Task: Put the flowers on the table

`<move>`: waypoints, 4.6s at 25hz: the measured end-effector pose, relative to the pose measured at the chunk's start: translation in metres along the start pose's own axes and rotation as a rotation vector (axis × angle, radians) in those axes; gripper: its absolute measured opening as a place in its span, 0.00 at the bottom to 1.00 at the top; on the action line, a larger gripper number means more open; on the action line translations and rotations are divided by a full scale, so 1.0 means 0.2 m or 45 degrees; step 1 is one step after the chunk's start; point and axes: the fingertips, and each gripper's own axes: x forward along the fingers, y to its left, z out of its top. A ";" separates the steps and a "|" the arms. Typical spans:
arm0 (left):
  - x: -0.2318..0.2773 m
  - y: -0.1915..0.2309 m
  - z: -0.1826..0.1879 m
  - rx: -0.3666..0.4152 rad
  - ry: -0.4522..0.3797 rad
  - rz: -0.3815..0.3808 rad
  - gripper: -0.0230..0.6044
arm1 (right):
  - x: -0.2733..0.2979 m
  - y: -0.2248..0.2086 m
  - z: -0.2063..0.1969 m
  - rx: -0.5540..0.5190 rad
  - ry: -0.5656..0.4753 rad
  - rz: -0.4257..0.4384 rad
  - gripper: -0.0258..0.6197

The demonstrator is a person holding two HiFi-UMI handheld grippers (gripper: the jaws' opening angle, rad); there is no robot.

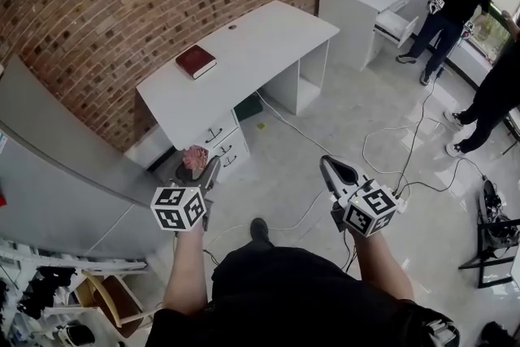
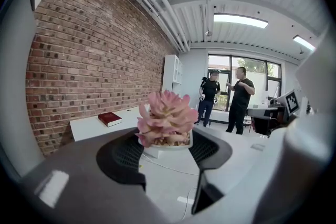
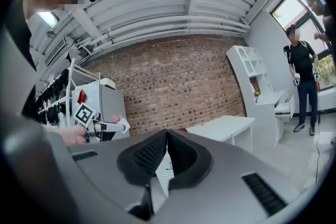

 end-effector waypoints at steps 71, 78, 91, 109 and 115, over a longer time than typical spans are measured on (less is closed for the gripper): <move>2.11 1.35 0.39 -0.159 0.179 0.171 0.46 | 2.49 -1.42 0.00 0.119 0.363 0.261 0.06; 2.31 1.39 0.43 -0.144 0.194 0.138 0.46 | 2.67 -1.56 0.06 0.122 0.354 0.247 0.06; 2.56 1.59 0.51 -0.095 0.174 -0.023 0.46 | 3.04 -1.42 0.09 0.119 0.357 0.225 0.06; 3.14 1.70 0.30 -0.176 0.381 -0.028 0.46 | 3.43 -1.72 -0.11 0.166 0.511 0.318 0.06; 3.32 1.70 0.16 -0.168 0.475 -0.037 0.46 | 3.42 -1.85 -0.19 0.210 0.548 0.289 0.06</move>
